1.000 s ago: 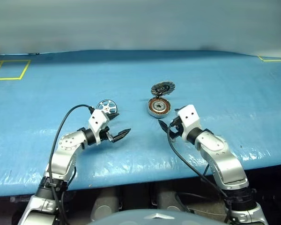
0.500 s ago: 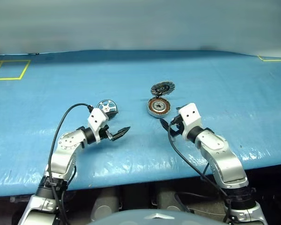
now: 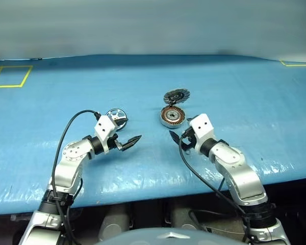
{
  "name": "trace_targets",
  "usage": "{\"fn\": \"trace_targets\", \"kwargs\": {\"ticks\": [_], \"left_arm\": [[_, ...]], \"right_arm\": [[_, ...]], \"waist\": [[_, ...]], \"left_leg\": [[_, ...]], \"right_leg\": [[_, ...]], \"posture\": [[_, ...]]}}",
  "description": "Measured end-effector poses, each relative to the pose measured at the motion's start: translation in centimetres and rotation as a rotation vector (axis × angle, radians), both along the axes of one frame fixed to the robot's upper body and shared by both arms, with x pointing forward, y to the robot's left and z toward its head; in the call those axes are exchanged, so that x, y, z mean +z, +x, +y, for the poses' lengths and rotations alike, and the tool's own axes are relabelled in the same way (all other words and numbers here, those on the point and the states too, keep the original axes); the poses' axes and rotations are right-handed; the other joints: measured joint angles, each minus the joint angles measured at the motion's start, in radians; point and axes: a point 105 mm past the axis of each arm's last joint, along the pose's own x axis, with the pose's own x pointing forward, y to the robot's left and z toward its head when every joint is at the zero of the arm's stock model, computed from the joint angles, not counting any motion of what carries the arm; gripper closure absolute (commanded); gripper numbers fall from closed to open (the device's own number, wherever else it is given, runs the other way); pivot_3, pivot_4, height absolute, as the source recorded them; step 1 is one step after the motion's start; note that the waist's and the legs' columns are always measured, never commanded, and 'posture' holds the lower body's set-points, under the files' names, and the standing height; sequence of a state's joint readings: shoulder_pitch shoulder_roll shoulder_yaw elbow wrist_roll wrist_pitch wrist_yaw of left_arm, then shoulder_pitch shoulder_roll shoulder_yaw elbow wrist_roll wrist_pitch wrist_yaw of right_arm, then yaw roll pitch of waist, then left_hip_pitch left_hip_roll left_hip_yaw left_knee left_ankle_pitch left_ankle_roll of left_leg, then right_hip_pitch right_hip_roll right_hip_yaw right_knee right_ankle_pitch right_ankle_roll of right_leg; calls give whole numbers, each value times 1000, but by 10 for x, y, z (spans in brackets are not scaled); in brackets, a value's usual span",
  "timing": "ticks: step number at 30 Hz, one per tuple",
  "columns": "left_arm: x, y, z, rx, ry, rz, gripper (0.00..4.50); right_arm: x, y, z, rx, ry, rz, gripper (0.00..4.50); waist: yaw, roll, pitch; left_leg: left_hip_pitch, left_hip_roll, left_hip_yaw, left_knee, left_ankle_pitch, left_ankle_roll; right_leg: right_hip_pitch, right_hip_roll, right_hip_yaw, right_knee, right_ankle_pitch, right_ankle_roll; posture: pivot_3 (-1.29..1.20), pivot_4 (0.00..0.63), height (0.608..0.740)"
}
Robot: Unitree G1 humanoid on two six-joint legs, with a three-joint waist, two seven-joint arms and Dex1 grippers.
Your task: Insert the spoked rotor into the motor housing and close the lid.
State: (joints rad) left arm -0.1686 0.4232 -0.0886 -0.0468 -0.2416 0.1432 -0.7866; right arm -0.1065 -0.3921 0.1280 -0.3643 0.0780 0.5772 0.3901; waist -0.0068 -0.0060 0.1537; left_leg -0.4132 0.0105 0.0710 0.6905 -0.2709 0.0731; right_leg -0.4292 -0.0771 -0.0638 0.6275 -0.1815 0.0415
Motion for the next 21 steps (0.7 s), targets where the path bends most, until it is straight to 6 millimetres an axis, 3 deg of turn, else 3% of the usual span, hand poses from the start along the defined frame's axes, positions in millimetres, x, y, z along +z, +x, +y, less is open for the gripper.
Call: {"fn": "trace_targets", "kwargs": {"ticks": [4,8,11,13,17,21], "left_arm": [[0,0,-1,-1,3,-3,0],[0,7,-2,40,23,-41,0],[-8,7,-5,55,17,-24,0],[-13,3,-14,35,5,-7,0],[-10,1,-23,3,-7,-25,0],[-11,-3,-24,-8,-21,-32,0]], "right_arm": [[-3,-1,-6,1,-41,9,29],[-9,-4,-16,73,-256,27,29],[-11,-11,-20,220,-474,50,29],[-3,-10,-25,311,-591,47,29],[28,11,-14,445,-748,-46,29],[32,22,-1,543,-823,-66,29]], "waist": [[1,0,0],[2,0,0],[2,1,0],[0,1,1],[-5,0,1],[-1,0,1]], "left_leg": [[0,0,0,0,0,0],[0,0,0,0,0,1],[0,0,0,1,-1,1],[0,0,1,1,-1,2],[1,1,1,1,-1,2],[0,1,0,1,-1,2]], "right_leg": [[0,0,0,0,0,0],[0,0,0,0,0,0],[0,-1,0,0,0,0],[0,-1,0,0,0,0],[0,0,-1,0,0,0],[-1,0,-1,0,3,-5]], "posture": [[0,150,740],[0,150,740],[0,150,740],[0,150,740],[0,150,740],[0,150,740]]}}
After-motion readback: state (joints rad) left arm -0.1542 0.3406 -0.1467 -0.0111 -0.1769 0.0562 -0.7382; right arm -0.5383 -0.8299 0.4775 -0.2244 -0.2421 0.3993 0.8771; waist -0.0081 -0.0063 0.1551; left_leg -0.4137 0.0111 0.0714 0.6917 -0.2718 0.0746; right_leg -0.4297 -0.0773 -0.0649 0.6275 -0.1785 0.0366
